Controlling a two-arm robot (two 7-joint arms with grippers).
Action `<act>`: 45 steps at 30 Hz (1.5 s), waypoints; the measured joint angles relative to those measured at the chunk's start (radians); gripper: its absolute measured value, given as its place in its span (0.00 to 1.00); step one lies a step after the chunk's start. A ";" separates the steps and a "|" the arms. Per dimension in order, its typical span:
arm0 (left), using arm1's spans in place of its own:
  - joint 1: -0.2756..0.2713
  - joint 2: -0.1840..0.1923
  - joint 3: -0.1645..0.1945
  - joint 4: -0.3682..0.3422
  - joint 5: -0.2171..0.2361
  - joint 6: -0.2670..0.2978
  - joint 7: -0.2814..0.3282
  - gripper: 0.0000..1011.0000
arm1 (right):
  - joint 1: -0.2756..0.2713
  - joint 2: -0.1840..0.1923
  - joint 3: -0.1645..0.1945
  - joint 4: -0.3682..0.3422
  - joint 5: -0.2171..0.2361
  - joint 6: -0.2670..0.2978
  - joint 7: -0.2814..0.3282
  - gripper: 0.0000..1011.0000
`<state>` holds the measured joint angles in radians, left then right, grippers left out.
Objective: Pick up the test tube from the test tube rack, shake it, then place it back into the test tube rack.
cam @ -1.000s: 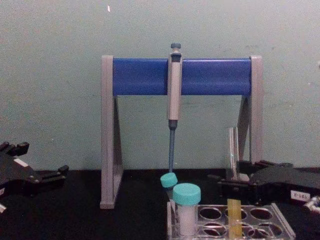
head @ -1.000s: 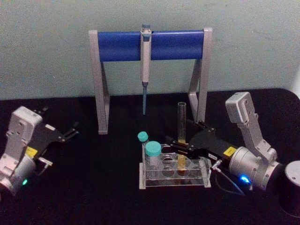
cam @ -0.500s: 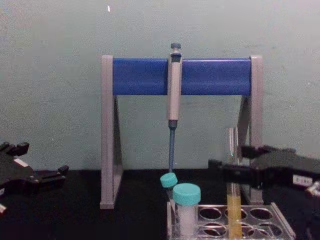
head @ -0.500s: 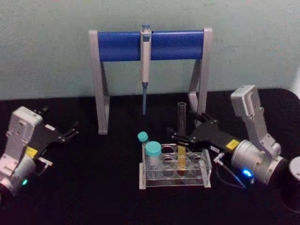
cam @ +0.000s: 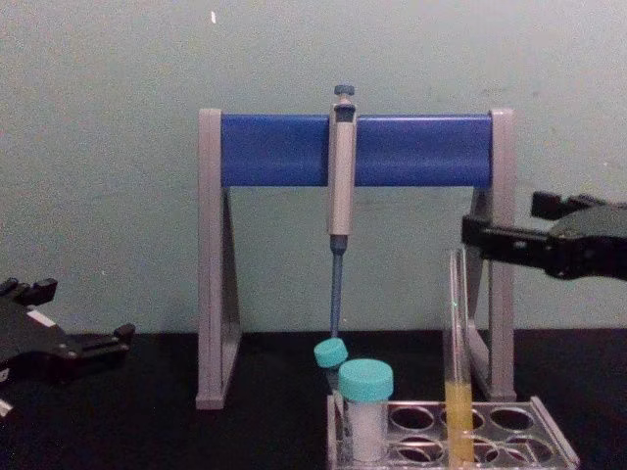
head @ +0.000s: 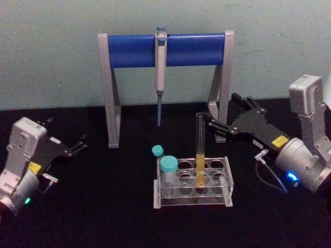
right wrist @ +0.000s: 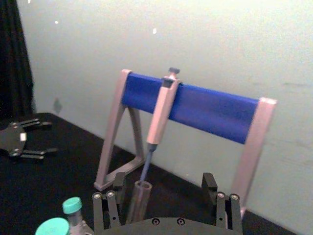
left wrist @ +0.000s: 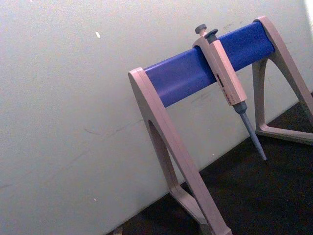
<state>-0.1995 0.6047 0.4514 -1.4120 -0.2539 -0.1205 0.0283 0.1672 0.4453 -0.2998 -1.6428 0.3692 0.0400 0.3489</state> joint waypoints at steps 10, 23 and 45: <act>0.000 0.000 0.000 0.000 0.000 0.000 0.000 1.00 | -0.075 -0.010 0.067 -0.045 -0.045 0.007 -0.091 0.99; 0.000 0.000 0.000 0.000 0.000 0.000 0.000 1.00 | -0.148 -0.063 0.102 -0.012 -0.124 0.061 -0.203 0.99; 0.000 0.000 0.000 0.000 0.000 0.000 0.000 1.00 | -0.171 -0.130 0.121 0.076 -0.166 0.084 -0.216 0.99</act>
<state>-0.1996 0.6047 0.4514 -1.4119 -0.2539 -0.1205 0.0283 -0.0037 0.3152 -0.1785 -1.5670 0.2031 0.1244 0.1328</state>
